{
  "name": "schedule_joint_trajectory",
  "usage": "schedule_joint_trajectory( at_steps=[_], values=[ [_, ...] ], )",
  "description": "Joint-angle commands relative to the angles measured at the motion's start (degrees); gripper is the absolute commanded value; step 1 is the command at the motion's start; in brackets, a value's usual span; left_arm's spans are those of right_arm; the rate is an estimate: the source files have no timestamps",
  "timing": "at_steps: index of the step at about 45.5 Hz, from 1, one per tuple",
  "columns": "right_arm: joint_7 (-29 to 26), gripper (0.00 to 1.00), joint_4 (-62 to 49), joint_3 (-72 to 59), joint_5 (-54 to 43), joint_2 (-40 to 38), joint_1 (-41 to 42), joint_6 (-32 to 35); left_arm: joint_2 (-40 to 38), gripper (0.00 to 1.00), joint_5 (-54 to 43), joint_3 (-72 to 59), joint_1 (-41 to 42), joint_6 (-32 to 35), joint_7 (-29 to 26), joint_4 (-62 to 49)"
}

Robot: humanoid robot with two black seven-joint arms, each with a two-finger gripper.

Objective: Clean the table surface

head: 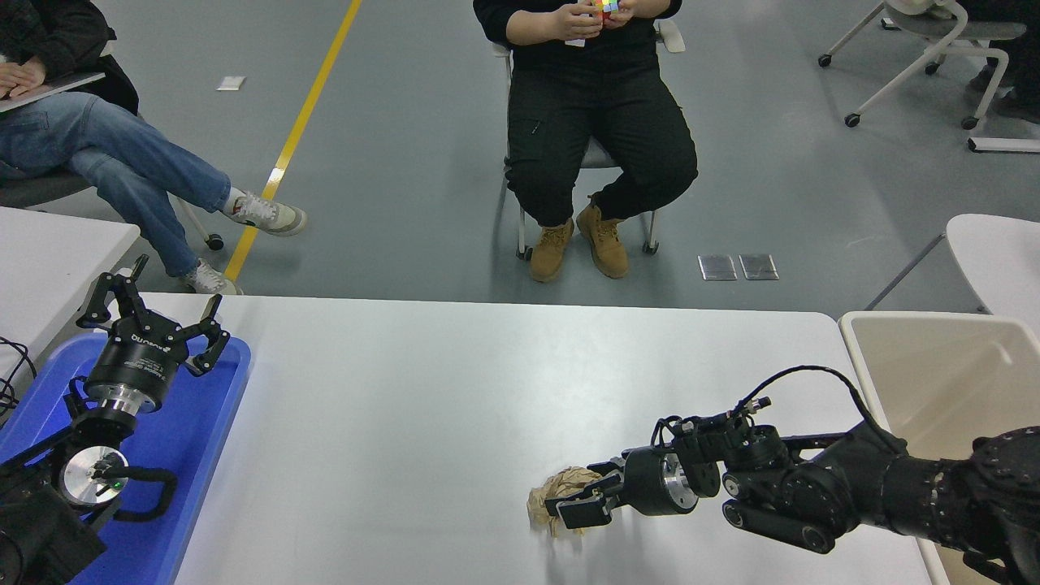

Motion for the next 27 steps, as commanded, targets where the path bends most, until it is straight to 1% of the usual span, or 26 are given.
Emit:
schedule_joint_trajectory(
  at_steps=[1,4,7,8,10,13,16,20,27],
  values=[
    [0.17,0.73,-1.31,-3.20,-0.08,0.52,-0.02,-2.38,0.00,1.00,0.00,0.00,0.00,0.00,0.00,0.00],
    [0.26,0.60,-1.49,-3.99,-0.08,0.52,-0.02,-3.08,0.00,1.00,0.00,0.00,0.00,0.00,0.00,0.00],
    [0.44,0.55,-2.19,-4.35,-0.08,0.52,-0.02,-3.17,0.00,1.00,0.00,0.00,0.00,0.00,0.00,0.00],
    [0.87,0.52,-2.45,-4.43,-0.08,0.52,-0.02,-3.17,0.00,1.00,0.00,0.00,0.00,0.00,0.00,0.00],
    [1.93,0.42,-2.63,-4.43,-0.08,0.60,-0.11,-3.17,0.00,1.00,0.00,0.00,0.00,0.00,0.00,0.00],
    [3.51,0.31,-2.98,-4.43,-0.08,0.60,-0.11,-3.00,0.00,1.00,0.00,0.00,0.00,0.00,0.00,0.00],
    [3.86,0.19,-3.42,-4.43,-0.08,0.60,-0.02,-3.00,0.00,1.00,0.00,0.00,0.00,0.00,0.00,0.00],
    [3.86,0.00,-3.68,-4.43,0.01,0.60,0.24,-2.82,0.00,1.00,0.00,0.00,0.00,0.00,0.00,0.00],
    [4.74,0.00,-3.68,-4.17,0.36,0.52,0.86,-2.56,0.00,1.00,0.00,0.00,0.00,0.00,0.00,0.00]
  ],
)
